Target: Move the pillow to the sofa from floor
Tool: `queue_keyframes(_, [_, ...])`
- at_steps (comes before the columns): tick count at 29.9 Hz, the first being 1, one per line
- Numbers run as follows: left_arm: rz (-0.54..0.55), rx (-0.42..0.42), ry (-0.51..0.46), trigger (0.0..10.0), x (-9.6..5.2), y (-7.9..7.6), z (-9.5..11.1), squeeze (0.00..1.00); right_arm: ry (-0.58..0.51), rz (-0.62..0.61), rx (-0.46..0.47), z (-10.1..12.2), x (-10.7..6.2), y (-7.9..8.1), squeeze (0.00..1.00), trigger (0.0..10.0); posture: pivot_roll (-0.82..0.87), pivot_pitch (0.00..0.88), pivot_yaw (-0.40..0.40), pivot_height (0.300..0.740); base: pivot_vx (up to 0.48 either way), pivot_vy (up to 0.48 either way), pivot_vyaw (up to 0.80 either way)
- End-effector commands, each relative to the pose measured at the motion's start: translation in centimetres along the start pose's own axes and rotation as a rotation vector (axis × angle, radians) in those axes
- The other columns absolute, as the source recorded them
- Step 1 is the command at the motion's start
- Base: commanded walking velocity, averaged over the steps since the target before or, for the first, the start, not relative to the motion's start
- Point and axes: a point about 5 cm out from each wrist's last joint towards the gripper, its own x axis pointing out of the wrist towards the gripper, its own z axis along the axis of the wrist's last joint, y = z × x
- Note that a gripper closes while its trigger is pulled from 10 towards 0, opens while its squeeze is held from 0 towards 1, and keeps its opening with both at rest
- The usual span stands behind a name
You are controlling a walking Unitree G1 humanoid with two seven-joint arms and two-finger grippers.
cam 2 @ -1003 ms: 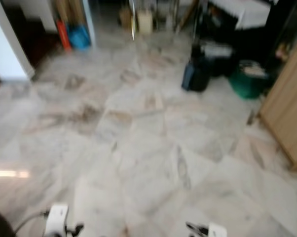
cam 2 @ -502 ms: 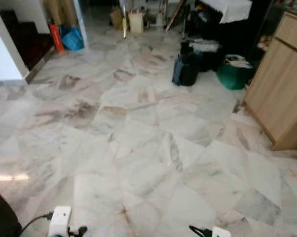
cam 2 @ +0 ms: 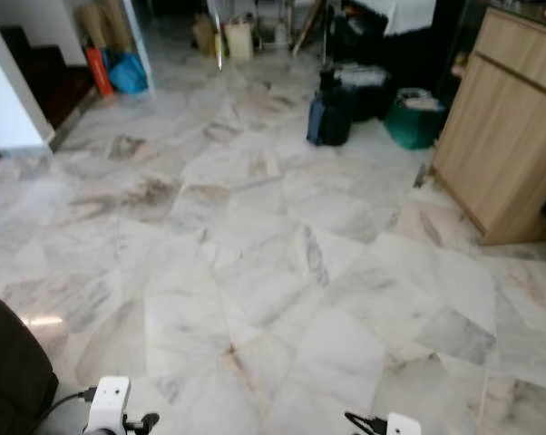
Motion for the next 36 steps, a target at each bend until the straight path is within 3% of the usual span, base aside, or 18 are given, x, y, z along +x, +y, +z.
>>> queue_keyframes(1, [0.012, 0.015, 0.028, 10.0, -0.12, 0.58, -0.46, 0.00, 0.006, 0.003, -0.002, -0.13, 0.00, 0.24, 0.00, 10.0, 0.02, 0.025, 0.004, 0.740, -0.341, 0.000, 0.00])
queue_keyframes(36, [0.015, 0.022, 0.025, 10.0, -0.02, 0.64, -0.05, 0.00, 0.001, 0.012, -0.011, 0.33, 0.20, 0.58, 0.00, 10.0, 0.01, 0.012, 0.014, 0.740, -0.313, 0.000, 0.00])
